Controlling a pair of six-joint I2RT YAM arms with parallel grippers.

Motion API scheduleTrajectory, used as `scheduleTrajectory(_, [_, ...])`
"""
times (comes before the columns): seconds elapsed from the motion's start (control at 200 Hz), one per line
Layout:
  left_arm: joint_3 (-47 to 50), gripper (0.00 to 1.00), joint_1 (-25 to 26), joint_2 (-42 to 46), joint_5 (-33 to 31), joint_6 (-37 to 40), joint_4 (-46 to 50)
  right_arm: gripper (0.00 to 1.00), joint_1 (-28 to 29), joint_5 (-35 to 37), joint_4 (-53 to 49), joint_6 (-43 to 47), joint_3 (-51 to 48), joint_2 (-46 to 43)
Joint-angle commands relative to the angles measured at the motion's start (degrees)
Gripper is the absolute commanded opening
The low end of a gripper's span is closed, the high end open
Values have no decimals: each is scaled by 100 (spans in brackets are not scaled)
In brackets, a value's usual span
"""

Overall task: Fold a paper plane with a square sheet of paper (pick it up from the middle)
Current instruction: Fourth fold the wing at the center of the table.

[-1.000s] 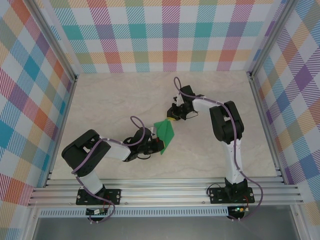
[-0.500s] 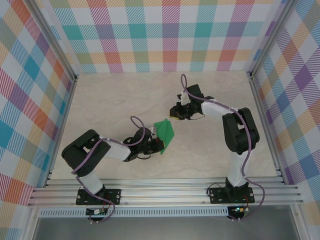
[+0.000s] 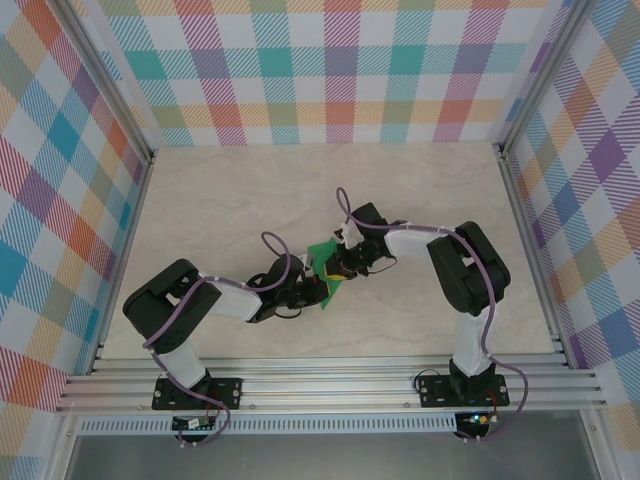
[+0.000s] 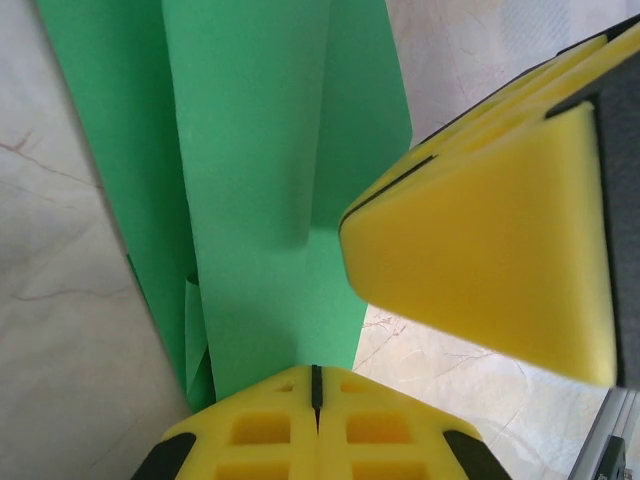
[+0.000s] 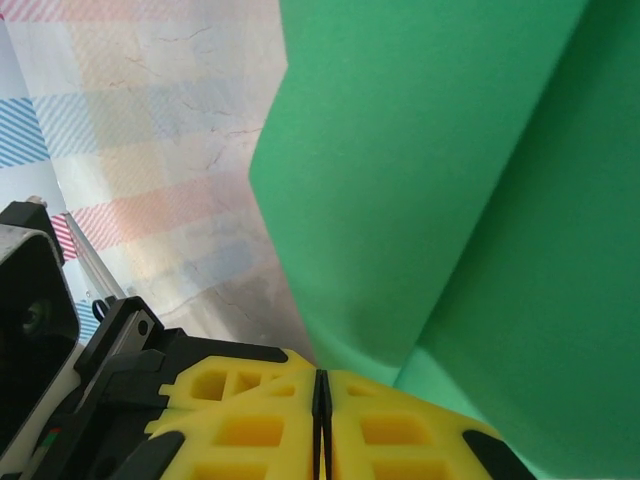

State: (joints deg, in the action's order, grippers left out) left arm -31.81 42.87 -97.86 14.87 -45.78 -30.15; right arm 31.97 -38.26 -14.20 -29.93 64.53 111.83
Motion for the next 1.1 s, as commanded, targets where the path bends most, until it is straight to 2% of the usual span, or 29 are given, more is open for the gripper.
scheduleTrajectory(0.0, [228, 0, 80, -321, -55, 69, 1356, 11, 98, -184, 159, 64, -112, 164])
scheduleTrajectory(0.26, [212, 0, 81, -342, -47, 94, 1380, 10, 126, 625, -182, 185, 39, 545])
scheduleTrajectory(0.54, [281, 0, 89, -347, -55, 114, 1405, 10, 46, 1595, -331, 110, 529, 498])
scheduleTrajectory(1.095, [333, 0, 103, -372, -11, 108, 1345, 12, -673, 1361, -179, 18, 1498, 1144])
